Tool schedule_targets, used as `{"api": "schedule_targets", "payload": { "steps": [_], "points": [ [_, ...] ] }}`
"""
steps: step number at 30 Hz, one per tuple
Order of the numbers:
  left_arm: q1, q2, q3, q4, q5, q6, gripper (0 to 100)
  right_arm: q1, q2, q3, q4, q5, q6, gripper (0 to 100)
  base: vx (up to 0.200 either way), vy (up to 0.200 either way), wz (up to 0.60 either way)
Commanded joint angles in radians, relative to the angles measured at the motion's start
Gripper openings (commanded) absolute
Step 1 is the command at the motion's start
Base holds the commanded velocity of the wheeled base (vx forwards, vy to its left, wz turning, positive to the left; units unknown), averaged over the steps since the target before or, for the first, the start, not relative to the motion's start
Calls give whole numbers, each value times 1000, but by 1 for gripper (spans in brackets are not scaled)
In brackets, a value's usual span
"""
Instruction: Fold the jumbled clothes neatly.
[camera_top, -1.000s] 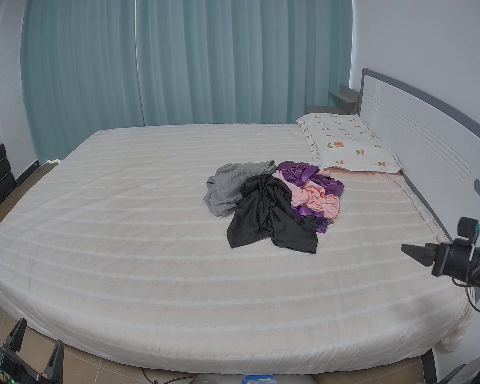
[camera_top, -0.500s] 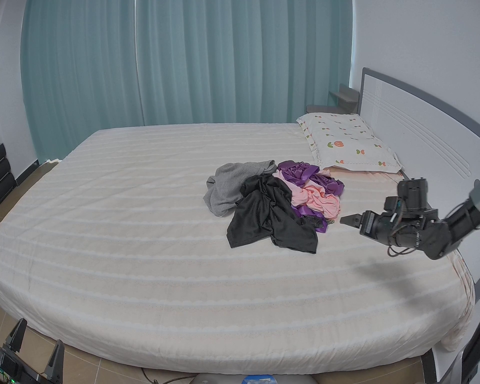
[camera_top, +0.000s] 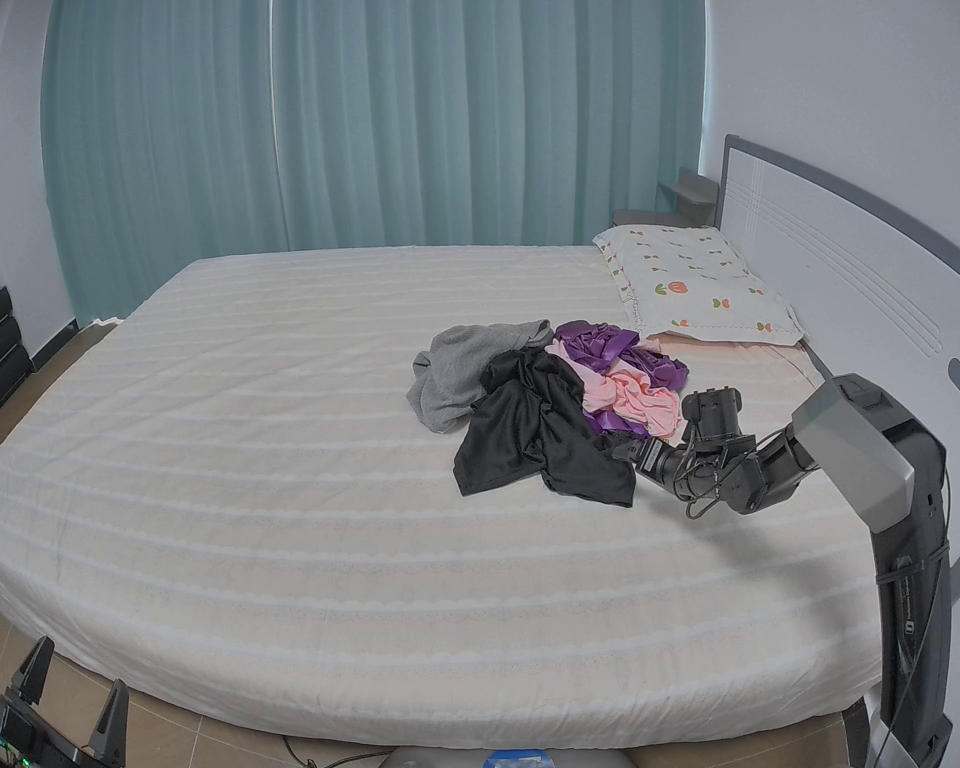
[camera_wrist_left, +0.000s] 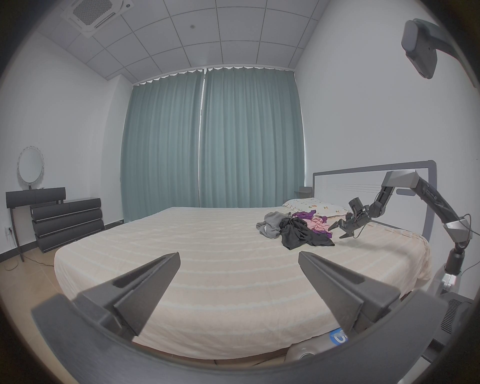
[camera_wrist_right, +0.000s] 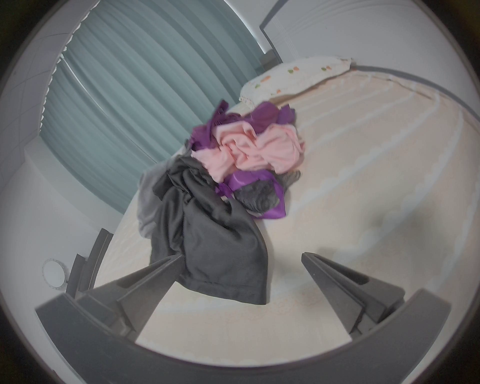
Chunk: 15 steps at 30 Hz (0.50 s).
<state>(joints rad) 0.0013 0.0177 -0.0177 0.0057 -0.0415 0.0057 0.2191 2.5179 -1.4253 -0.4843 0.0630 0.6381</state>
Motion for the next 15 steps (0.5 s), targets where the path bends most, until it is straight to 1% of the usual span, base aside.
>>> {"api": "schedule_targets", "payload": {
  "steps": [1,6,11,15],
  "points": [
    [0,-12,18,0,0,-1,100,8,87,-50,1,-2,3,100,0,0,0],
    [0,-12,18,0,0,-1,100,37,105,-80,-8,-32,35,100,0,0,0],
    [0,-12,18,0,0,-1,100,65,121,-124,-2,-37,45,100,0,0,0],
    [0,-12,18,0,0,-1,100,69,160,-172,1,-40,45,100,0,0,0]
  ]
}}
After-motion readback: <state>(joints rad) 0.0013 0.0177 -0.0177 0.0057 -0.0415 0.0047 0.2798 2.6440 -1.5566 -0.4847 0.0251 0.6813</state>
